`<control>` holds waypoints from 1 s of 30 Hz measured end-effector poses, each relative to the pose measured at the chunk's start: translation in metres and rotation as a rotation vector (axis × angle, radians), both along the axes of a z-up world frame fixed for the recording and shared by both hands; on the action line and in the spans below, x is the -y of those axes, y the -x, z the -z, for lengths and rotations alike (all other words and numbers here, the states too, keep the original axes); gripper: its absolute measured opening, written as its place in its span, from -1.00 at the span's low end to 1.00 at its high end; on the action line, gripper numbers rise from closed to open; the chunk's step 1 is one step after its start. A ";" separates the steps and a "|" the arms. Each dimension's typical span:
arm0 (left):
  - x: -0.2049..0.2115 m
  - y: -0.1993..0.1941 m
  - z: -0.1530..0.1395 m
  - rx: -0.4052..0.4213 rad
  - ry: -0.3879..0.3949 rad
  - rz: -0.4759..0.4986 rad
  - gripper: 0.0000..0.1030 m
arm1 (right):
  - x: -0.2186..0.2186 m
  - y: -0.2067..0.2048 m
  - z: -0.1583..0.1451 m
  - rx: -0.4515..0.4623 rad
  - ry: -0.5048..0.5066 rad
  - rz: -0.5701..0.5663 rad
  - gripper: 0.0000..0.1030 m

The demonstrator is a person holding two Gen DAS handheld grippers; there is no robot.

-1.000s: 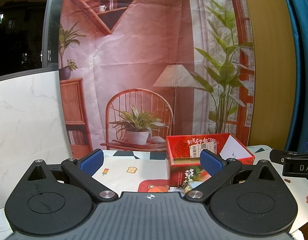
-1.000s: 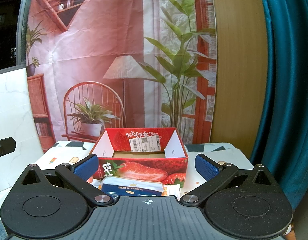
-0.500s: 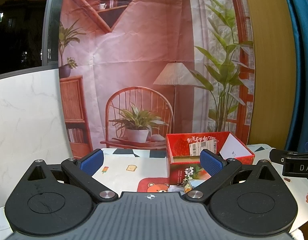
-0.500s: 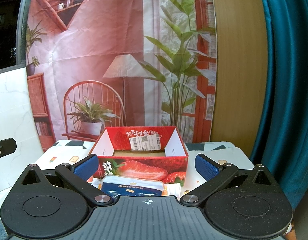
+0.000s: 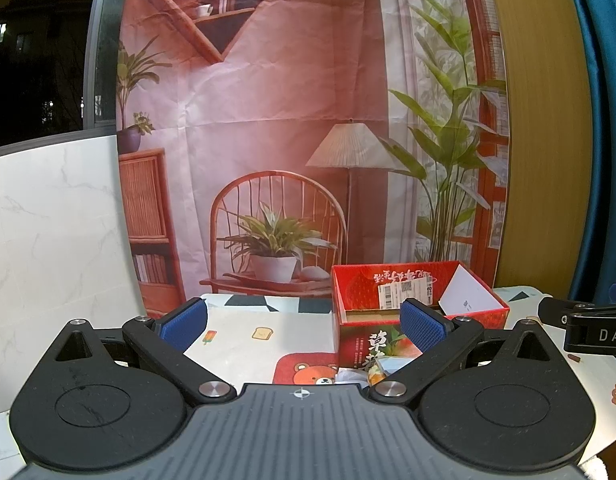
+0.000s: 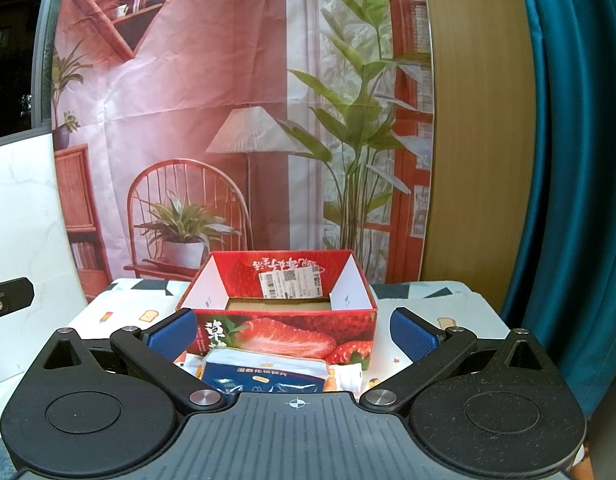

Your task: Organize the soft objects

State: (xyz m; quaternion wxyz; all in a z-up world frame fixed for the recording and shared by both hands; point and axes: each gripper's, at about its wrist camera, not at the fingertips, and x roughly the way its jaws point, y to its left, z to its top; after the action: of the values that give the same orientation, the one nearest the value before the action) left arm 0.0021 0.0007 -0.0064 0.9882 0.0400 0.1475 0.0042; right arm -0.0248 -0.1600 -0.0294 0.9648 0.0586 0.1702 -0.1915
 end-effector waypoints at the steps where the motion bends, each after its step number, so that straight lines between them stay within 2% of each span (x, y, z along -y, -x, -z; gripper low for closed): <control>1: 0.000 0.000 -0.001 0.000 0.000 0.000 1.00 | 0.000 0.000 -0.001 0.000 0.000 0.000 0.99; 30: -0.001 -0.001 -0.001 -0.003 0.002 0.005 1.00 | 0.000 -0.001 -0.003 0.000 -0.006 -0.007 0.99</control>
State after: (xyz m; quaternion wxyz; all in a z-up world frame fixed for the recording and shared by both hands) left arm 0.0031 0.0022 -0.0058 0.9881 0.0394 0.1489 0.0016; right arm -0.0238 -0.1601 -0.0268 0.9653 0.0610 0.1711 -0.1875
